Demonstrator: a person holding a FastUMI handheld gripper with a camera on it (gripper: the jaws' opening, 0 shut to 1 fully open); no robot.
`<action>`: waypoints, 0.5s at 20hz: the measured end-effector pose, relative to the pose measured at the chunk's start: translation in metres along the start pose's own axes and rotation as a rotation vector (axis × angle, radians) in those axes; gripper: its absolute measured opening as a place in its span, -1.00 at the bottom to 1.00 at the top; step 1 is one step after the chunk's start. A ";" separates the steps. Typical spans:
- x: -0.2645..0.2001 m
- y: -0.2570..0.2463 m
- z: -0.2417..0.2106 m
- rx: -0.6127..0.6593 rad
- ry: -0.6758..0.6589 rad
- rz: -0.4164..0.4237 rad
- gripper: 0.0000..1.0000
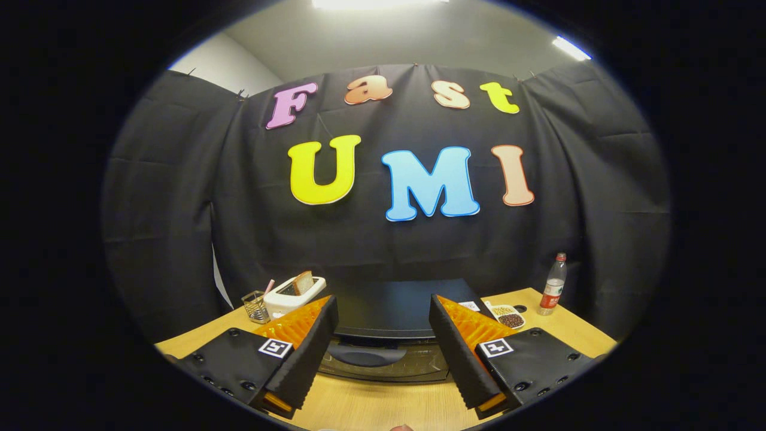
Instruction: Open the toaster oven, put the food inside, and close the toaster oven door.
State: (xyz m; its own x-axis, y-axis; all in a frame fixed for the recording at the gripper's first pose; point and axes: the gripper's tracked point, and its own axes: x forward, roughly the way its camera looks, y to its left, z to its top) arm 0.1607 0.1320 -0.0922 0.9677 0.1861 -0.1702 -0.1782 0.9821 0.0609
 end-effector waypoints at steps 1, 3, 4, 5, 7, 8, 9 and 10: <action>0.006 0.001 -0.005 -0.003 0.015 0.000 0.95; 0.016 0.003 -0.018 -0.008 0.040 0.000 0.95; 0.021 0.006 -0.025 -0.009 0.053 0.001 0.95; 0.026 0.007 -0.031 -0.011 0.065 0.001 0.95; 0.034 0.008 -0.043 -0.017 0.091 -0.002 0.95; 0.038 0.009 -0.048 -0.020 0.105 -0.007 0.95; 0.040 0.009 -0.053 -0.021 0.115 -0.011 0.95; 0.042 0.011 -0.057 -0.022 0.123 -0.012 0.95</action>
State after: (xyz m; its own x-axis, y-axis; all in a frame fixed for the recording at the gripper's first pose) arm 0.1892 0.1518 -0.1546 0.9408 0.1754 -0.2901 -0.1722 0.9844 0.0365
